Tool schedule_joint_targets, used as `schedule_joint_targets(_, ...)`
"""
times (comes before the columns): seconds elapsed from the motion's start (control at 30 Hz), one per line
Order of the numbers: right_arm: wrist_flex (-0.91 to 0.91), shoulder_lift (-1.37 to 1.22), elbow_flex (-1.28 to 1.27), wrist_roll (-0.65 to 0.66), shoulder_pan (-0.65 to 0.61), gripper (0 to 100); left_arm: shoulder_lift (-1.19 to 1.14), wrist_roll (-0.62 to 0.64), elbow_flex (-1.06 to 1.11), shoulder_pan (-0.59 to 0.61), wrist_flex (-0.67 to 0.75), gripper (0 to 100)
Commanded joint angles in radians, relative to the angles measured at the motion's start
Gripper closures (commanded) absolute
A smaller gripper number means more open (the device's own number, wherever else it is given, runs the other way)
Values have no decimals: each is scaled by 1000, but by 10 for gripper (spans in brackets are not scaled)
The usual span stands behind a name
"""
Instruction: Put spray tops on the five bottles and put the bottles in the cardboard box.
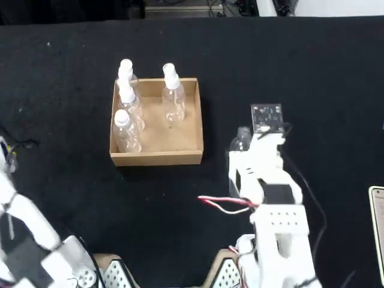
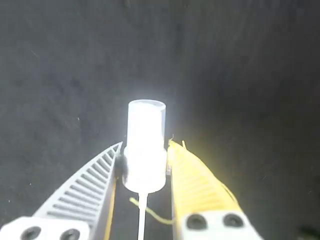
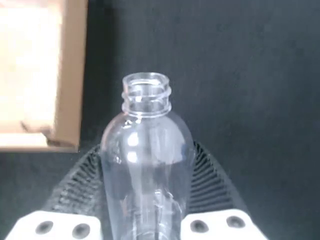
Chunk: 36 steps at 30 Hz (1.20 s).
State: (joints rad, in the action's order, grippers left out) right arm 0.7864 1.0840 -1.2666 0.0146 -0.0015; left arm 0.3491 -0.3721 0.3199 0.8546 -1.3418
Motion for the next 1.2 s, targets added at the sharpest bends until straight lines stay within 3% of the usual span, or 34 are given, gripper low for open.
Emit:
schedule_joint_targets(0.0, 3, 191, 64, 3, -20, 988, 267, 216, -133, -105, -5, 967)
schedule_joint_targets(0.13, 0, 349, 70, -3, -71, 988, 414, 348, -268, -259, -5, 966)
schedule_joint_targets(0.3, -11, 479, 54, -5, -238, 988, 463, 414, -433, -575, 61, 965)
schedule_joint_targets(0.57, -74, 527, 50, -5, -385, 988, 473, 575, -475, -928, 319, 968)
schedule_joint_targets(0.73, -80, 532, 7, -5, -419, 988, 459, 591, -440, -1132, 491, 964)
schedule_joint_targets(0.97, -170, 532, -42, -5, -420, 988, 459, 589, -186, -1333, 776, 967)
schedule_joint_targets(1.17, -196, 532, -67, -5, -422, 988, 446, 589, -88, -1400, 957, 969)
